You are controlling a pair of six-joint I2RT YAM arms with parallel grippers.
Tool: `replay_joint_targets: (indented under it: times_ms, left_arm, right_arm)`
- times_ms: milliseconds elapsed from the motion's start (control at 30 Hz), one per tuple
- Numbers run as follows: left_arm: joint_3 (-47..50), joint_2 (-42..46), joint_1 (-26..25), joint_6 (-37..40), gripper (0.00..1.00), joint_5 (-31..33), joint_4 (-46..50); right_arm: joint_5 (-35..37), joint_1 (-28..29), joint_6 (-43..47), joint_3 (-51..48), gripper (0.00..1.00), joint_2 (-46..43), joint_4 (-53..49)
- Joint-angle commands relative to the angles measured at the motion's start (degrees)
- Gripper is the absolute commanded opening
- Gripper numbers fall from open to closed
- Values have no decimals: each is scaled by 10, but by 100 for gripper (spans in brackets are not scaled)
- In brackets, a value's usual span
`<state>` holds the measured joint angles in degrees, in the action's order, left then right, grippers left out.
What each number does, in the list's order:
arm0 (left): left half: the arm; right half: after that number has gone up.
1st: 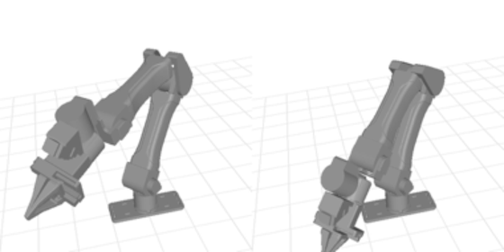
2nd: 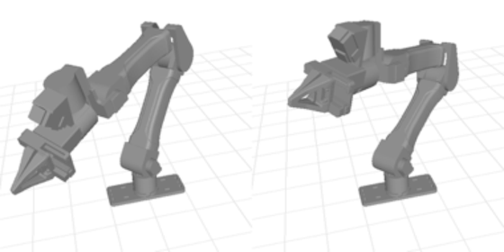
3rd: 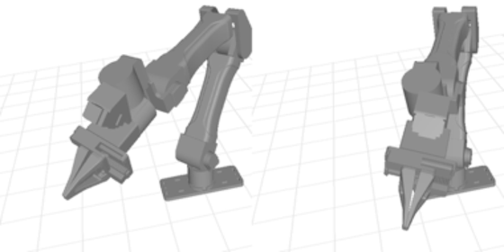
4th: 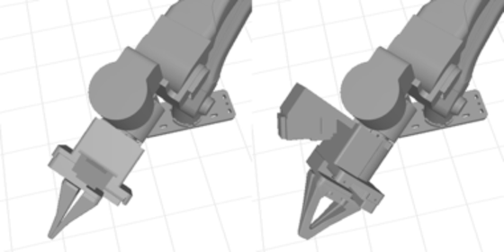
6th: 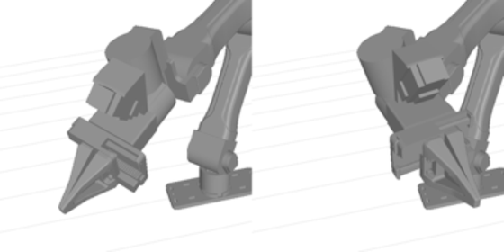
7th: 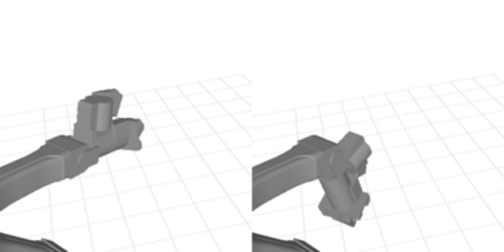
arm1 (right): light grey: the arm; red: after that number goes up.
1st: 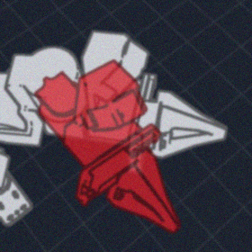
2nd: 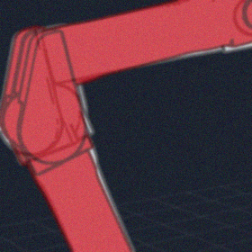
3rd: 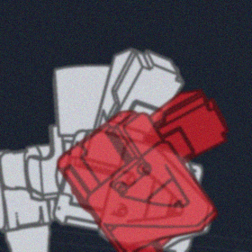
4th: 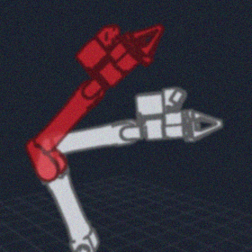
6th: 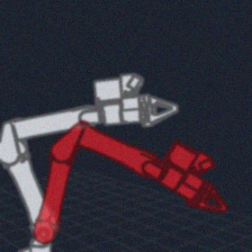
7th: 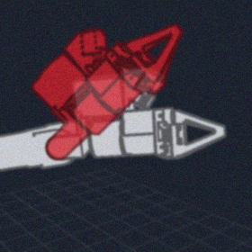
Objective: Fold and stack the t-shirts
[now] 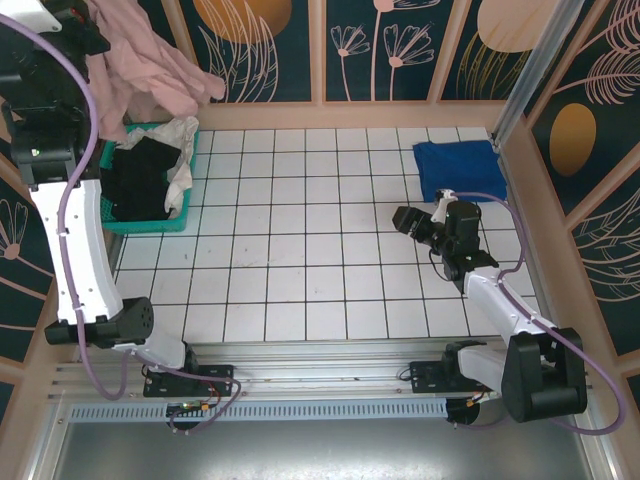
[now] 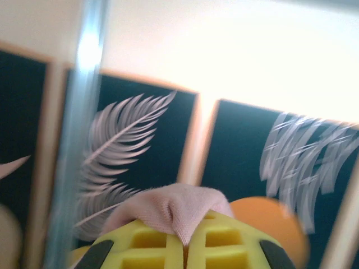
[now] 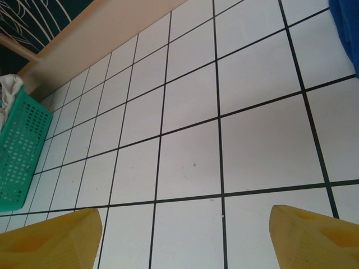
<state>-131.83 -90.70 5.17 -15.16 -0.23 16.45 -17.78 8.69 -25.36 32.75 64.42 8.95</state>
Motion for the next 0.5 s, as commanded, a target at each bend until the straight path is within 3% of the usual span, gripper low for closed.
replay_joint_targets:
  times_ms: [0,167,267,367,433,467]
  left_arm:
    - [3,-38,-32,-75,0,-191,-49]
    - [12,-41,-185,-42,0,-239,-55]
    - [66,-41,-197,-87,0,-245,-76]
    - [158,-35,-196,-101,0,-156,-66]
    - [239,-29,-196,-111,13,-100,-74]
    - [288,-29,-195,-111,25,-86,-89]
  right_arm:
    - [-27,5,0,20,78,-6,41]
    - [-59,14,-4,25,77,-27,73]
    - [-62,24,-5,29,77,-38,76]
    - [-51,33,-5,25,77,-44,76]
    - [-40,38,-5,19,77,-40,73]
    - [-34,40,-4,17,77,-35,72]
